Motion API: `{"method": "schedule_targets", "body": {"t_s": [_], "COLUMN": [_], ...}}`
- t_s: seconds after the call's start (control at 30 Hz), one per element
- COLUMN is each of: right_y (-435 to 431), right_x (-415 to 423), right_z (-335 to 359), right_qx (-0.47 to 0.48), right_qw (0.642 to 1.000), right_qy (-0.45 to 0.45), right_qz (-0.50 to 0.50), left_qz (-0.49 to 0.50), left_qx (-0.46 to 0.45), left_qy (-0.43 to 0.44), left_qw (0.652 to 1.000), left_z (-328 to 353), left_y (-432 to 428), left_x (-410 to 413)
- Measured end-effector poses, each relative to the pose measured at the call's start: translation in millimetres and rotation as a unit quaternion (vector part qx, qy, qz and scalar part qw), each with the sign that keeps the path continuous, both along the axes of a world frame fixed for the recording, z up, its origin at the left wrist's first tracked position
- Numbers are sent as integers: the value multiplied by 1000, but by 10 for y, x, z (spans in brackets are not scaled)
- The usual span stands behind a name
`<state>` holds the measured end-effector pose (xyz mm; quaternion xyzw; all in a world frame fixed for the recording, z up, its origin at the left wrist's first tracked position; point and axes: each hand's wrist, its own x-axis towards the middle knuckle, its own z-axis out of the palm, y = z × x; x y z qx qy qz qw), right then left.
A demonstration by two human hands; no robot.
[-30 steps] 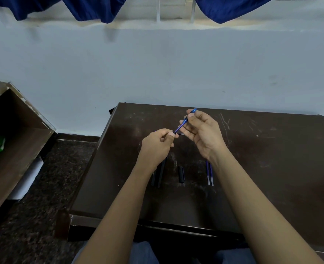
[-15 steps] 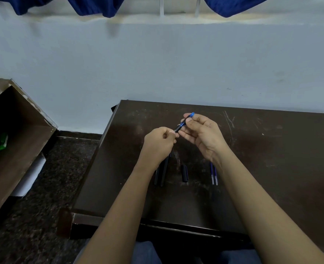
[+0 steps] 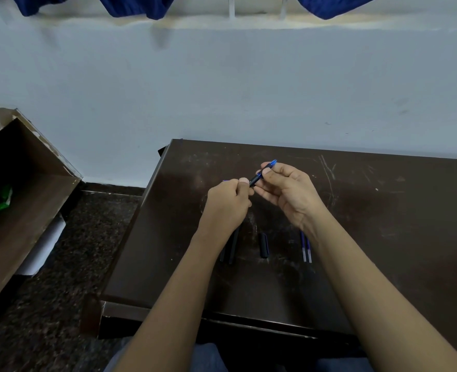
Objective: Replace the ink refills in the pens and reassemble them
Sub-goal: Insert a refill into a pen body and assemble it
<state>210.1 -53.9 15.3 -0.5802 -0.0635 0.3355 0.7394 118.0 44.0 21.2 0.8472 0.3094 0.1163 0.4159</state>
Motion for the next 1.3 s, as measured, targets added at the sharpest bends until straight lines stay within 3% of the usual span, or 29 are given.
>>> {"method": "schedule_targets", "body": {"t_s": [0.2, 0.4, 0.6, 0.8, 0.97, 1.1, 1.3], "right_y": [6, 6, -5, -5, -12, -5, -2], "right_x": [9, 18, 24, 23, 37, 37, 17], "right_z": [-21, -23, -8, 1, -2, -1, 32], "right_qx": [2, 3, 6, 6, 7, 7, 12], "right_qw": [1000, 1000, 1000, 1000, 1000, 1000, 1000], "right_qy": [11, 11, 15, 13, 18, 19, 19], "right_qz": [4, 3, 0, 6, 3, 8, -1], "left_qz": [-19, 19, 13, 26, 32, 38, 36], "left_qx": [35, -16, 0, -60, -6, -9, 2], "left_qy": [-19, -2, -66, -21, -88, -36, -79], "left_qw": [999, 1000, 998, 998, 996, 999, 996], "left_z": [14, 3, 5, 9, 11, 10, 22], "left_y": [13, 11, 23, 1, 17, 8, 24], "left_x": [-49, 9, -44, -22, -53, -19, -57]}}
